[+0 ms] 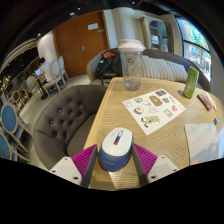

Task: Arrange mouse

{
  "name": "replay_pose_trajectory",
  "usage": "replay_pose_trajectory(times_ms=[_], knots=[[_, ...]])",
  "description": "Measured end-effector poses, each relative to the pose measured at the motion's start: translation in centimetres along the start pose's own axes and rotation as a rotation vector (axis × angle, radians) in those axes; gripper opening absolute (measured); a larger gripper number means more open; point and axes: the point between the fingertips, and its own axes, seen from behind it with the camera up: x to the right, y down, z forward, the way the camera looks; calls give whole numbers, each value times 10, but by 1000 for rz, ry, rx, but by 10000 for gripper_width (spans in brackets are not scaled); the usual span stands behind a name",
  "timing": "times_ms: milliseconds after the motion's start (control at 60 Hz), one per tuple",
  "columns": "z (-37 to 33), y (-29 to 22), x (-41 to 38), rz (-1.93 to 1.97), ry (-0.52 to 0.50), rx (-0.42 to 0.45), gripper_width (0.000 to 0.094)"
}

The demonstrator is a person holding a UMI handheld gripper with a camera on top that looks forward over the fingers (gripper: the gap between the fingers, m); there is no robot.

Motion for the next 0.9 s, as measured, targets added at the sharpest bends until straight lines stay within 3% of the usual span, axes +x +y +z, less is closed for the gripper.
replay_pose_trajectory(times_ms=[17,200,300,483,633,733,900], knots=[[2,-1,2,-2,9,3,635],[4,-6,0,-19,-17,35,500],[-4,-9,7,-102,-2,57,472],[-99,-82,33,-194,-31,263,472],[-186,-135,133,-176,88,412,471],[-197,-121,215,-117,169,383,470],[-143,-34,302,-27,207,211,470]])
